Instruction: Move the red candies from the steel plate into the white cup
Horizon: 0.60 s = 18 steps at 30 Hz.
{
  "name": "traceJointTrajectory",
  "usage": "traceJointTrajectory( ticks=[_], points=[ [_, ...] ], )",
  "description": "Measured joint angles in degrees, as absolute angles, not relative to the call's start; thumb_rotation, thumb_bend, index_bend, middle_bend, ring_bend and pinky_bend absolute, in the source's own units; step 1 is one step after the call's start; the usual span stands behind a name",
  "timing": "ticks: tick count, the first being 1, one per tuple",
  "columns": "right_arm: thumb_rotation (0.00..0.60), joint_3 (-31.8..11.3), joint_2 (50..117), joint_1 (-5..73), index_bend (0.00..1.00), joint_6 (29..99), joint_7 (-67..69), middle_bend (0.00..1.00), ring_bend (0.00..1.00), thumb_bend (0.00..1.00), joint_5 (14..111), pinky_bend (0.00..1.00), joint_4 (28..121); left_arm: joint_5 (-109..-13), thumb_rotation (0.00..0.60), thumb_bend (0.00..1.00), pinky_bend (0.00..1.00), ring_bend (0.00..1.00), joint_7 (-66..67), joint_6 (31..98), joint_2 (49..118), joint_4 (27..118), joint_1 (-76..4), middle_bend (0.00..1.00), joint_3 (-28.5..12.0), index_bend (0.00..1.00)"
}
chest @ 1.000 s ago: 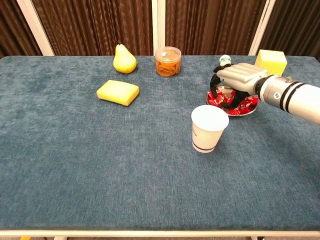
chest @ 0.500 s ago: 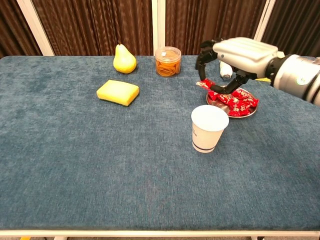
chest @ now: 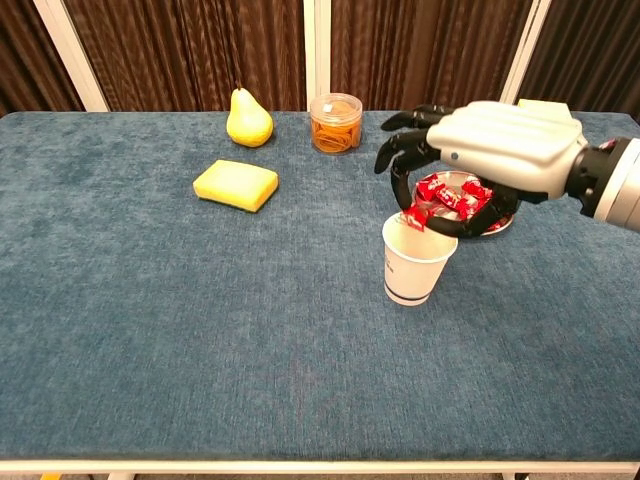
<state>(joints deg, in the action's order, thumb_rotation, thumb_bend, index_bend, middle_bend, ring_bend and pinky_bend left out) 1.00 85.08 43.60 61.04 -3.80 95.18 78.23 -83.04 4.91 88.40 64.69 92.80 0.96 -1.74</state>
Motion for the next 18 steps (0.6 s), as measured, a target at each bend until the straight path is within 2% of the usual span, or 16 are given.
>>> traceJointTrajectory(
  ticks=[2,6,13,16,18],
  points=[
    [0.6,1.2,85.4,43.4,0.46,60.5,-4.5,0.18,0.0,0.36,95.1,0.0,77.9,-83.1,0.6,0.09,0.22,0.21,4.8,88.5,64.7,92.7,1.0,0.24,-1.7,0.31],
    [0.6,1.3,85.6,43.3,0.34,59.2,-5.2,0.12,0.0,0.35,94.4,0.0,78.0,-83.2,0.6,0.09,0.22,0.21,4.7,88.6,64.8,92.6,1.0,0.24,-1.8,0.31],
    [0.6,0.6,85.4,42.9,0.28,59.7,-4.2,0.0,0.0,0.31,93.8,0.0,79.1,-83.2,0.6,0.09,0.22,0.21,4.6,88.7,64.8,92.6,1.1,0.24,-1.8,0.31],
    [0.6,-0.7,84.9,42.4,0.27,61.4,-3.0,0.0,0.0,0.31,92.9,0.0,79.4,-83.3,0.6,0.09,0.22,0.21,4.6,88.7,64.7,92.6,1.1,0.24,-1.8,0.31],
    [0.6,-1.6,84.4,42.1,0.34,61.7,-2.7,0.0,0.0,0.31,91.8,0.0,79.4,-83.4,0.6,0.09,0.22,0.21,4.7,88.6,64.8,92.6,1.0,0.24,-1.8,0.31]
  ],
)
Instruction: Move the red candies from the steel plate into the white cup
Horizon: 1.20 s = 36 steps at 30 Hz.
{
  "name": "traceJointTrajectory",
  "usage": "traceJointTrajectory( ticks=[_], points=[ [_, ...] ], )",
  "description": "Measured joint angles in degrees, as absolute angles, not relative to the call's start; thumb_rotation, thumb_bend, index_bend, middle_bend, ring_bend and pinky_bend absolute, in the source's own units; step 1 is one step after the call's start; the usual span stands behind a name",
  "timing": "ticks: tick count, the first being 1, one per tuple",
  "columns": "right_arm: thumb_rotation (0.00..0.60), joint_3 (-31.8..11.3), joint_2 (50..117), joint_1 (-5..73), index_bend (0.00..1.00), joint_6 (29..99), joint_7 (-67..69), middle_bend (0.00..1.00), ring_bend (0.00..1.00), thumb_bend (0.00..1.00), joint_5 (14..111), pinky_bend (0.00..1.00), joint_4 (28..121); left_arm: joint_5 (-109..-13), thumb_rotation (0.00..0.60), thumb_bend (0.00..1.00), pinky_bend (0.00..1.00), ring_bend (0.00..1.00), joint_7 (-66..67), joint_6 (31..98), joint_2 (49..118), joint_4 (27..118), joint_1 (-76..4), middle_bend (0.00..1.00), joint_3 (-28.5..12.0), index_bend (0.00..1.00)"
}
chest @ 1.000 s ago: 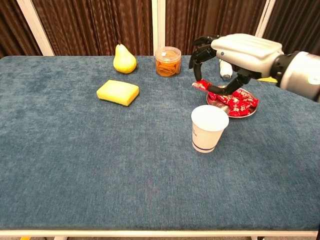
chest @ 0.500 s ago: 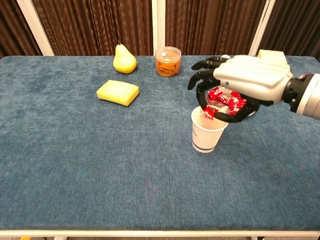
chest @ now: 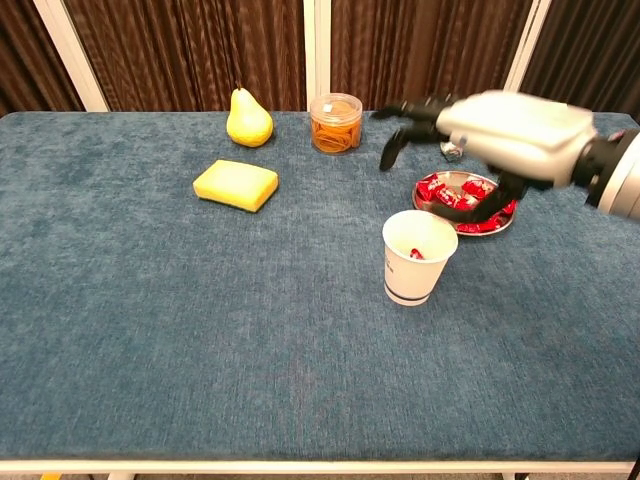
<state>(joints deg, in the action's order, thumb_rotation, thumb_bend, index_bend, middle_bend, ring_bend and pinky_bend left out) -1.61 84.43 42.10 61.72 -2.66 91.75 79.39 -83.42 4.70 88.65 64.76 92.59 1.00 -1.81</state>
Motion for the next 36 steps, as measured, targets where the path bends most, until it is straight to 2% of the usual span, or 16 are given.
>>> traceJointTrajectory(
  ticks=[4,10,22,36],
  points=[
    [0.6,-3.8,83.5,42.1,0.49,60.5,-3.0,0.0,0.0,0.31,87.8,0.0,78.3,-83.8,0.6,0.09,0.22,0.21,4.8,88.6,64.8,92.6,0.8,0.24,-1.8,0.31],
    [0.6,-6.3,83.6,42.9,0.52,55.6,-5.8,0.0,0.0,0.31,81.3,0.0,73.1,-83.7,0.6,0.09,0.22,0.21,5.0,88.6,64.9,92.7,0.8,0.24,-1.8,0.31],
    [0.6,-5.9,90.5,44.6,0.45,46.8,-6.9,0.0,0.0,0.28,76.7,0.0,60.8,-83.4,0.6,0.09,0.22,0.21,5.3,88.2,64.9,92.9,0.9,0.24,-1.6,0.31],
    [0.6,-4.8,94.2,45.0,0.41,43.6,-7.9,0.0,0.0,0.23,76.0,0.0,56.2,-83.1,0.6,0.09,0.22,0.21,5.0,87.6,65.3,92.4,0.7,0.24,-1.6,0.31]
  ],
)
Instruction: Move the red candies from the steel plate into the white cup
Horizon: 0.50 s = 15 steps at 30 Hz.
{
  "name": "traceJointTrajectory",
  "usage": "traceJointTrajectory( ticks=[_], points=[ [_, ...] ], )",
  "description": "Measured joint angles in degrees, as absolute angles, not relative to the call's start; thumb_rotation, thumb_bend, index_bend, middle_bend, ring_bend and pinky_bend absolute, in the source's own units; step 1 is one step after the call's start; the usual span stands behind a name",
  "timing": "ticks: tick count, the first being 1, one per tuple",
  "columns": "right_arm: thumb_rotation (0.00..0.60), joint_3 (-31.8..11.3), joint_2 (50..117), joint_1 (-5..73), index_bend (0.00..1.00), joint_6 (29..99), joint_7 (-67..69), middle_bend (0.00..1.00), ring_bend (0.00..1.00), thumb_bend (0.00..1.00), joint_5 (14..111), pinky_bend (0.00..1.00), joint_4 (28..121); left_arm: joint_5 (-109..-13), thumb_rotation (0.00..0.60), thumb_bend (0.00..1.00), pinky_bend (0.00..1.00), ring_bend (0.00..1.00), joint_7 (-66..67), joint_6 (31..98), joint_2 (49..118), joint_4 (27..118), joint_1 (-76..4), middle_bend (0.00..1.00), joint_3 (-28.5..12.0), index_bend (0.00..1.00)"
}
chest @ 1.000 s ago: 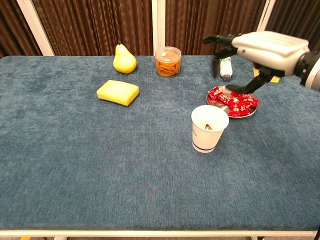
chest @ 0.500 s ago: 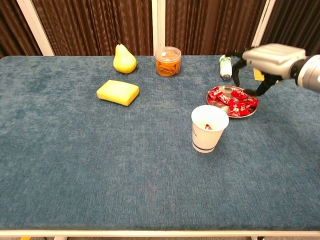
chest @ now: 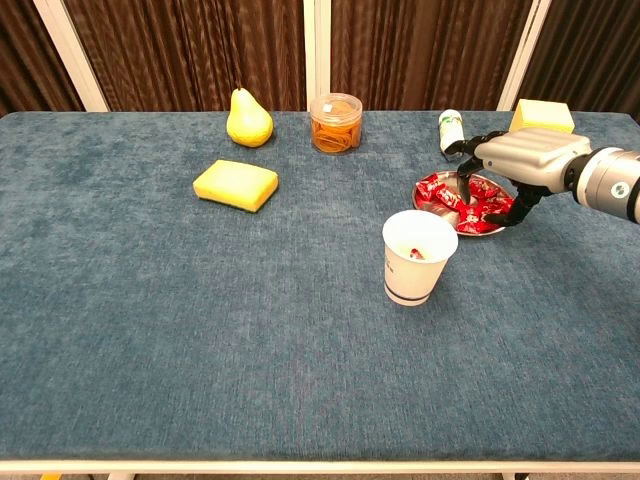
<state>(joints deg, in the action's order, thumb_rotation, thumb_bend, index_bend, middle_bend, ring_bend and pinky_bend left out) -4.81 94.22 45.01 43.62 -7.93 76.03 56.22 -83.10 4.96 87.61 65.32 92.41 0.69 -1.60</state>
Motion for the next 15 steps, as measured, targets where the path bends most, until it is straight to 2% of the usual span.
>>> traceJointTrajectory(
  ticks=[15],
  points=[
    [0.6,-5.2,97.9,46.2,0.4,42.5,-6.9,0.0,0.0,0.23,76.7,0.0,51.4,-82.9,0.6,0.09,0.22,0.21,4.3,87.7,65.6,91.6,1.0,0.24,-1.5,0.31]
  ],
)
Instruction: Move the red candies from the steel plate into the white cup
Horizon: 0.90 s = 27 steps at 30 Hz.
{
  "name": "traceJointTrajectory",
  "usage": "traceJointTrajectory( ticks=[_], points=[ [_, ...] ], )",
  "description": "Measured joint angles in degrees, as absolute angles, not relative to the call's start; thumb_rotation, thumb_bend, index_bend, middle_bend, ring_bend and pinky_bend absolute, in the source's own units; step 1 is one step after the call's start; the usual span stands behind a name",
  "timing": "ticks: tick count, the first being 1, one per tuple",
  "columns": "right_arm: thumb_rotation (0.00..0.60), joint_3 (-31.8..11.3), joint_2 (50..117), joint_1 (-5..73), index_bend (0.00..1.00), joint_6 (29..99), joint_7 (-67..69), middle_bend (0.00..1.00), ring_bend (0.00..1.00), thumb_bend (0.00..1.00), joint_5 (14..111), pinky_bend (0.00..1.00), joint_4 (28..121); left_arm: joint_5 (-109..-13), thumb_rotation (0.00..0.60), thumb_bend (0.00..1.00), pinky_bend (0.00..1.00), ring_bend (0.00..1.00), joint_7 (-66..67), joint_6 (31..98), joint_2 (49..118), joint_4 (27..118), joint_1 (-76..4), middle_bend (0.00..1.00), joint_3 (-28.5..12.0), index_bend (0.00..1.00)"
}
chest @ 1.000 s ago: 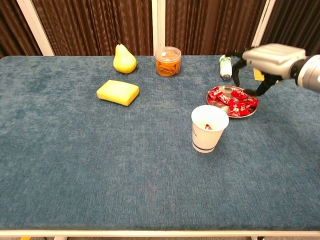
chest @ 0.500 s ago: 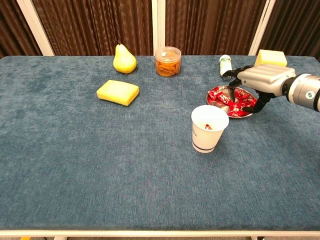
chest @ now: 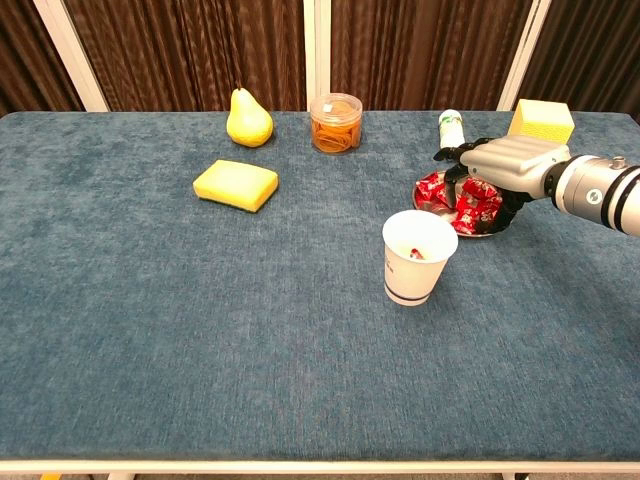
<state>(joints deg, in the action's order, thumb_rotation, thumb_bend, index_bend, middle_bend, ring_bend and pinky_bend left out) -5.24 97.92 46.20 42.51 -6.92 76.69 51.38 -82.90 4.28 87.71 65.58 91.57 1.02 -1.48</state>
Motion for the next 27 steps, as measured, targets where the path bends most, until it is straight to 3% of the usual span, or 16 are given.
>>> traceJointTrajectory(
  ticks=[9,18,27],
  points=[
    [0.6,-5.3,98.7,46.2,0.53,42.6,-6.6,0.06,0.0,0.27,76.9,0.0,49.9,-82.8,0.6,0.09,0.22,0.21,4.2,87.7,65.6,91.5,1.1,0.24,-1.5,0.31],
    [0.6,-5.7,98.4,46.1,0.58,43.5,-5.5,0.08,0.0,0.33,77.4,0.0,50.2,-82.8,0.6,0.09,0.22,0.21,4.2,87.8,65.5,91.6,1.1,0.24,-1.6,0.31],
    [0.6,-6.3,91.5,45.2,0.58,50.1,-1.8,0.08,0.0,0.33,81.2,0.0,62.8,-83.2,0.6,0.09,0.22,0.21,4.9,87.9,65.2,92.2,0.8,0.24,-1.8,0.31]
  ],
)
